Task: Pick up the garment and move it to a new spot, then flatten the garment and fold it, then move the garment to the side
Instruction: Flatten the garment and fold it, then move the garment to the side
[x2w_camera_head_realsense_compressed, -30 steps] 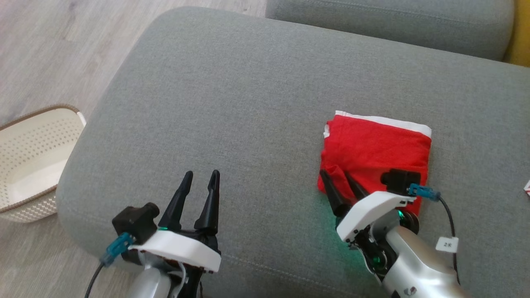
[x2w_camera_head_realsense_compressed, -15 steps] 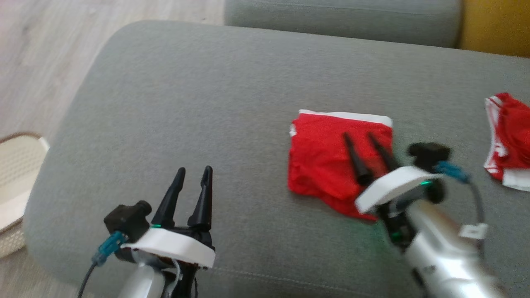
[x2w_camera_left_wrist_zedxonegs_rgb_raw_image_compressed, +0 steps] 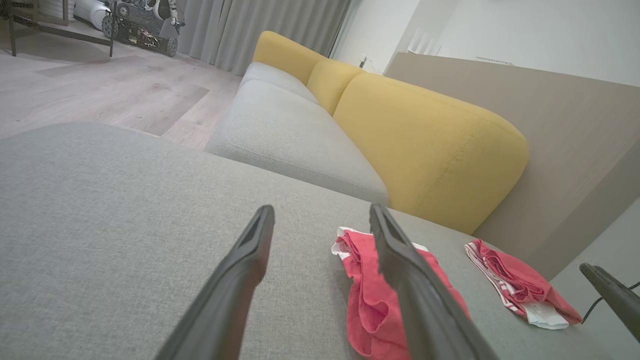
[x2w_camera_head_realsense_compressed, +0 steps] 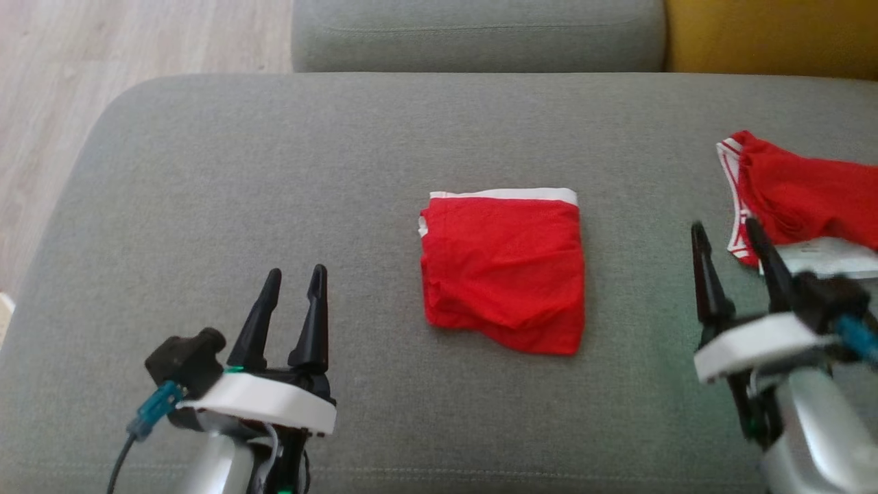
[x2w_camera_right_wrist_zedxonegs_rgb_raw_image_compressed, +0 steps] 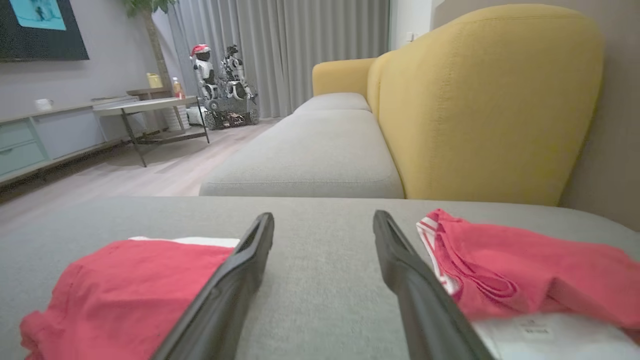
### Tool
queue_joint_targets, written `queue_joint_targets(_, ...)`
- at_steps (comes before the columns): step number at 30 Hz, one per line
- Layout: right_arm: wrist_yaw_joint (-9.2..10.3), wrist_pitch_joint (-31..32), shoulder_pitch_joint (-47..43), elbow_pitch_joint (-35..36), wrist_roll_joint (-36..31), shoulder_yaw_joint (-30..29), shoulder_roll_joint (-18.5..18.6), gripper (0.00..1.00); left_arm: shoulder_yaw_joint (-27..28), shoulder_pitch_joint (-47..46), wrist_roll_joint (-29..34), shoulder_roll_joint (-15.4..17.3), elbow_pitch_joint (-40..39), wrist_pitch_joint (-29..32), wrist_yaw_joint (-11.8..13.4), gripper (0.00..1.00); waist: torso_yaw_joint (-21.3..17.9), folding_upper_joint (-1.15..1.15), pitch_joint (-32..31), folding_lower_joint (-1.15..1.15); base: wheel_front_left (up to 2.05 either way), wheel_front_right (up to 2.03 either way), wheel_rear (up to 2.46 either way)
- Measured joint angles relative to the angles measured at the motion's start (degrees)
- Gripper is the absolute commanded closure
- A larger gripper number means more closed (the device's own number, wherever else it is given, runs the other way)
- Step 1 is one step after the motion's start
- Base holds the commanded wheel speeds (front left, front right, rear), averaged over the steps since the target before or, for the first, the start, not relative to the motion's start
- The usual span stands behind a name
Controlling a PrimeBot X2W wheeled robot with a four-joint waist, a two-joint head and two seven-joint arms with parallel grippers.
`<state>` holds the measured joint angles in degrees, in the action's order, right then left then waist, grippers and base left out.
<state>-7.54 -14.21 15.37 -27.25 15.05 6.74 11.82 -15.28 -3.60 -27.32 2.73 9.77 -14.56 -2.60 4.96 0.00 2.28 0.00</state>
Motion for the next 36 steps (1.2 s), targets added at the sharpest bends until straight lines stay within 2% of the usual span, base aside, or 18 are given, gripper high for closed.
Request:
queue_joint_targets(6, 0.0, 0.0, -7.6, 6.3, -8.4, -6.0, -4.5, 0.0, 0.8, 0.2, 1.5, 0.0, 0.2, 0.0, -0.9, 0.0, -1.2, 0.0, -0.4, 0.0, 0.0, 0.0, 0.0)
queue_joint_targets(15, 0.0, 0.0, -10.2, 9.0, -11.6, -7.9, -7.5, 0.0, 0.8, 3.3, 1.9, 0.0, 0.3, -0.1, -0.9, 0.0, -1.8, 0.0, -0.5, 0.0, 0.0, 0.0, 0.0)
queue_joint_targets(22, 0.0, 0.1, -9.8, 8.8, -11.3, -6.8, -7.5, 0.0, 0.2, 3.1, 1.9, 0.0, 0.2, -0.1, -0.9, 0.0, -0.7, 0.0, 1.4, 0.0, 0.0, 0.0, 0.0)
queue_joint_targets(26, 0.0, 2.4, -6.6, 6.6, -7.3, -4.1, -7.8, 0.0, -1.0, 1.6, 1.8, 0.0, 0.1, -0.1, -1.0, 0.0, 0.4, 0.0, 3.3, 0.0, 0.0, 0.0, 0.0)
queue_joint_targets(31, 0.0, 5.2, -0.9, 2.4, -3.5, -0.8, -7.8, 0.0, -2.3, -0.7, 1.5, 0.0, 0.0, -0.1, -0.9, 0.0, 2.5, 0.0, 5.7, 0.0, 0.0, 0.0, 0.0)
queue_joint_targets(36, 0.0, 7.9, 3.1, -4.2, -1.4, -0.4, -7.8, 0.0, -3.0, -1.7, 1.3, 0.0, 0.0, -0.1, -0.9, 0.0, 5.1, 0.0, 7.9, 0.0, 0.0, 0.0, 0.0)
